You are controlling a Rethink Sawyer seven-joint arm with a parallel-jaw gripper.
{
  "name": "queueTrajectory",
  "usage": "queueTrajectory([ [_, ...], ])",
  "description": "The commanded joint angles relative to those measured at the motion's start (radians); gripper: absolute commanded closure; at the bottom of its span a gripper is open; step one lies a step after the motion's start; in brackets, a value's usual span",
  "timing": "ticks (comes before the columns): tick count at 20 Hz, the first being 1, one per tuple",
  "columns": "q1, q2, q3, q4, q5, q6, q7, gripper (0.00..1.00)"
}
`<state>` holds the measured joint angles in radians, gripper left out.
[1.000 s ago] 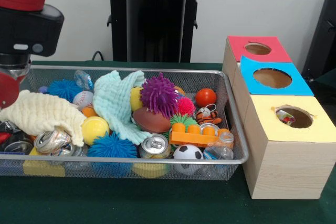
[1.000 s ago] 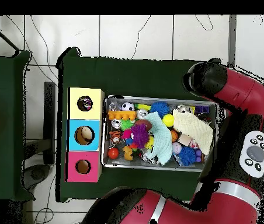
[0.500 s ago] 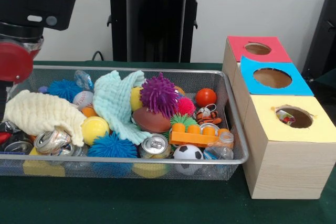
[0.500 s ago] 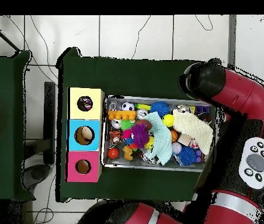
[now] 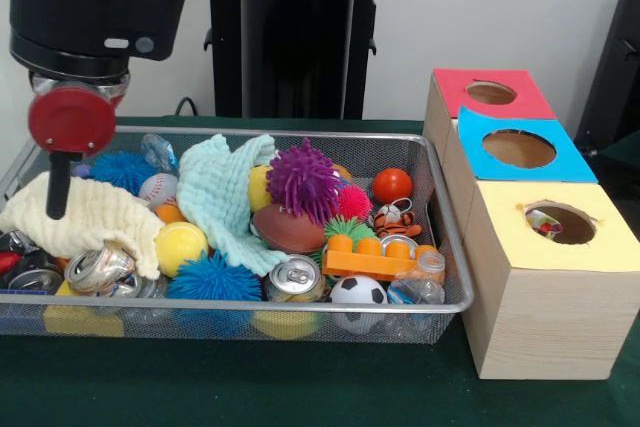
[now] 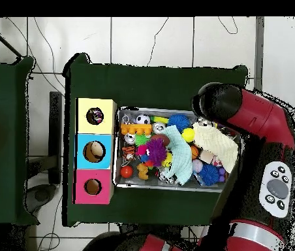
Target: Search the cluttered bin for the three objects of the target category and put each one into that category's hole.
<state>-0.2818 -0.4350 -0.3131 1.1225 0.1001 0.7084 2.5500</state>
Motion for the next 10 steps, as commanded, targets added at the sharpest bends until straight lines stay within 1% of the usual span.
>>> queueTrajectory([
  [1,0.003,0.011,0.114,0.181,-0.009,-0.047,0.018,1.0],
  [10,-0.012,0.054,0.129,0.216,-0.017,-0.144,0.031,1.0],
])
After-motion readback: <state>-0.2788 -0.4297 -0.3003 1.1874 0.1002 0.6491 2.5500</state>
